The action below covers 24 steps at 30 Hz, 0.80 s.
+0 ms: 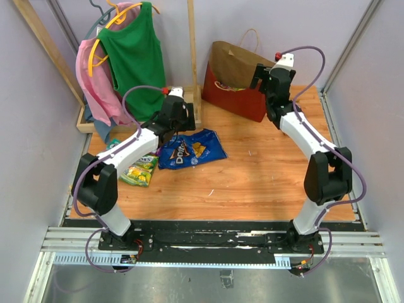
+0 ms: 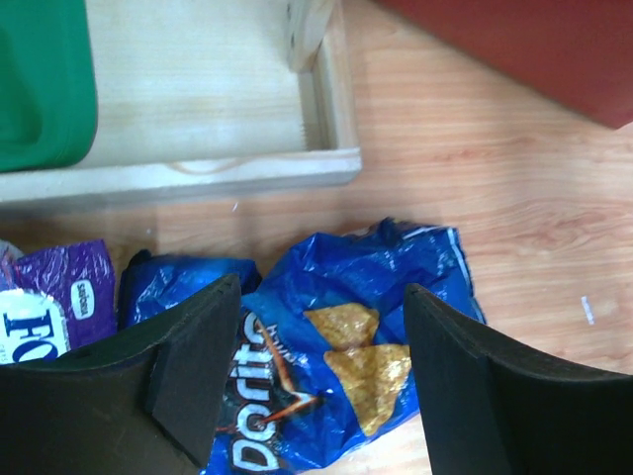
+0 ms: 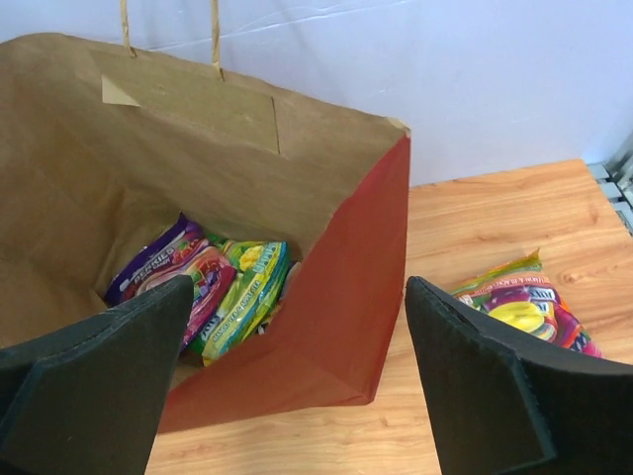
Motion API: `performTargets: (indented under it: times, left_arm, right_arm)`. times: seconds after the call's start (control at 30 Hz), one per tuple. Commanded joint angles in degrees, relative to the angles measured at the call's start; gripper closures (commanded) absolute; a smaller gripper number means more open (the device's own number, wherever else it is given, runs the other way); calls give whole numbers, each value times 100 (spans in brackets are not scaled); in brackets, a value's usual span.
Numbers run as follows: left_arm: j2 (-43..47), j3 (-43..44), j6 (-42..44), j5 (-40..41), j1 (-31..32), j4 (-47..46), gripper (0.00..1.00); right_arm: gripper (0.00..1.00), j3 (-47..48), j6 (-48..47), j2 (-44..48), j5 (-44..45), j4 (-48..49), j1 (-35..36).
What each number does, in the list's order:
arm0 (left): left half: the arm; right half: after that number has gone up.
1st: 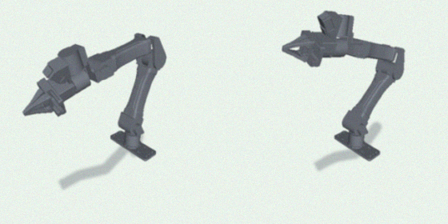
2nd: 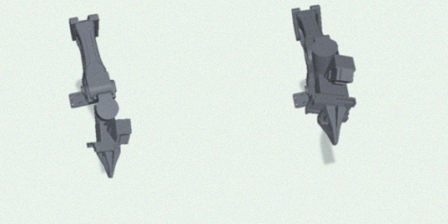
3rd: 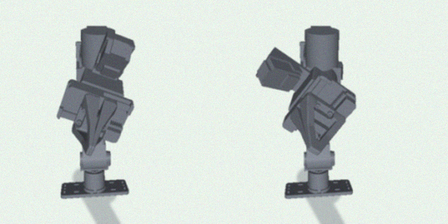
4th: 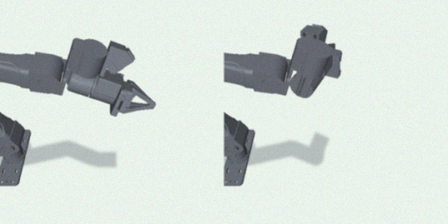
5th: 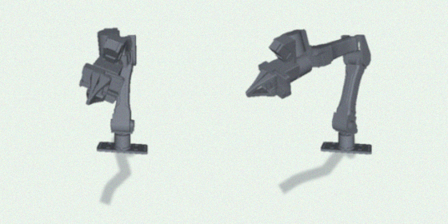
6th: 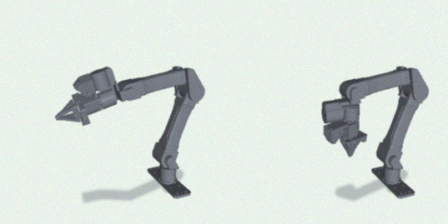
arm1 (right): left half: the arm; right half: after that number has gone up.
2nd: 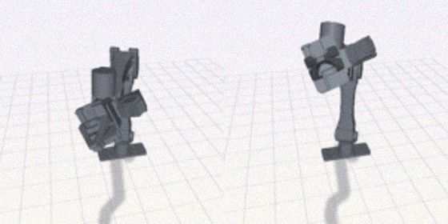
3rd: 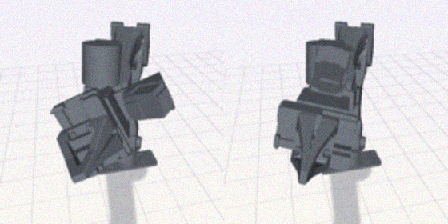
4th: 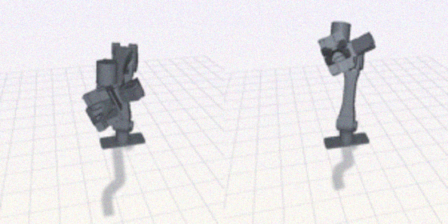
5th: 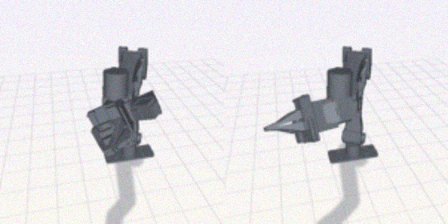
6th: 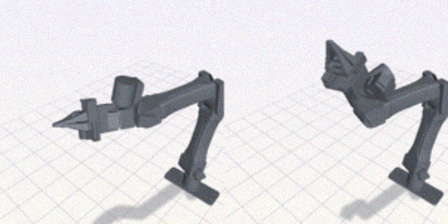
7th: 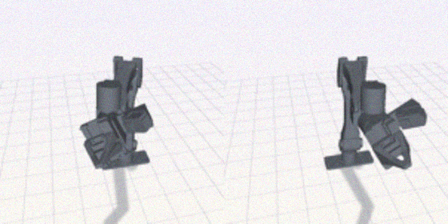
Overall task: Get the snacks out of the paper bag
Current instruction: Place the snack at the center of the board, then adjust the paper bag at the center of the board.
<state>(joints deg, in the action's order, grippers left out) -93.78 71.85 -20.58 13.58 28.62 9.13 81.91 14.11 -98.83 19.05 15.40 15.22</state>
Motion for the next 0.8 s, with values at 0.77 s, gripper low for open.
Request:
performTargets:
  times: [0.77]
  left_arm:
    - [305,-128,92,79,-291,-179,27]
  right_arm:
    - [36,1651,-436,-1149,-556,-759,5]
